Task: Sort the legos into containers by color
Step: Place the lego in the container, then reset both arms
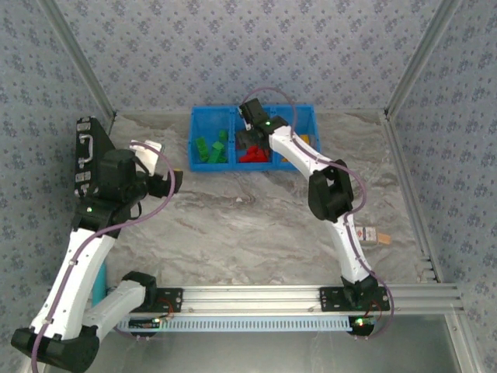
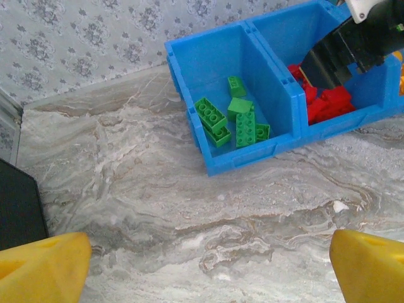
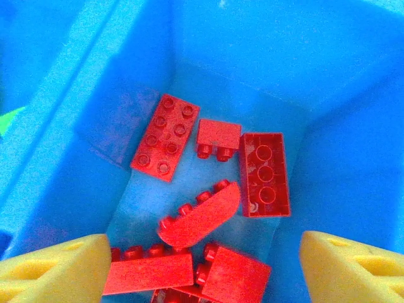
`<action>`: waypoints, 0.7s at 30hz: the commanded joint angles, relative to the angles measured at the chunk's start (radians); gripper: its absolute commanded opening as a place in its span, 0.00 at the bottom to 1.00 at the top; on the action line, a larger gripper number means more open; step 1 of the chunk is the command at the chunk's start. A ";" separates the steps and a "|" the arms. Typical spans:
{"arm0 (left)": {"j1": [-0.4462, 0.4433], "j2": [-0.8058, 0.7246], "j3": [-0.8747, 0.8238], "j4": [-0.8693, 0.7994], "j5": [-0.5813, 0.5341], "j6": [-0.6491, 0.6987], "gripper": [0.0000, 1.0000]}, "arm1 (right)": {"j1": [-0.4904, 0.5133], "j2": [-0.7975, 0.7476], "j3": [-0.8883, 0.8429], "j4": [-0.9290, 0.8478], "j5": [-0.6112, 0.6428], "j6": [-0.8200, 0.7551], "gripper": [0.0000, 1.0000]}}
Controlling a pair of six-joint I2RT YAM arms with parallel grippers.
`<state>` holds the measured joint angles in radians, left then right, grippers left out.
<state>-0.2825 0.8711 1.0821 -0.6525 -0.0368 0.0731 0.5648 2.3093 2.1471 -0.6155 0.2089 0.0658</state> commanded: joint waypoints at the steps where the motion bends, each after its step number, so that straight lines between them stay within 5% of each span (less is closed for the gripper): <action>1: 0.003 -0.019 -0.034 0.073 -0.039 -0.034 0.97 | 0.006 -0.126 -0.080 0.082 -0.011 -0.025 0.79; 9: 0.032 0.067 -0.271 0.545 -0.366 -0.055 1.00 | -0.005 -0.450 -0.484 0.253 -0.008 -0.122 0.85; 12: 0.112 0.114 -0.389 0.692 -0.306 -0.005 1.00 | -0.024 -0.591 -0.639 0.260 0.017 -0.122 0.99; 16: 0.211 0.207 -0.546 0.930 -0.225 -0.072 1.00 | -0.070 -0.807 -0.867 0.279 0.040 -0.062 0.99; 21: 0.231 0.425 -0.629 1.194 -0.154 -0.048 1.00 | -0.112 -1.067 -1.188 0.404 0.088 -0.001 0.99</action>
<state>-0.0563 1.2316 0.4625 0.2832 -0.2630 0.0219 0.4610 1.3304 1.0813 -0.2913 0.2546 0.0166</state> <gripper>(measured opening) 0.997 0.993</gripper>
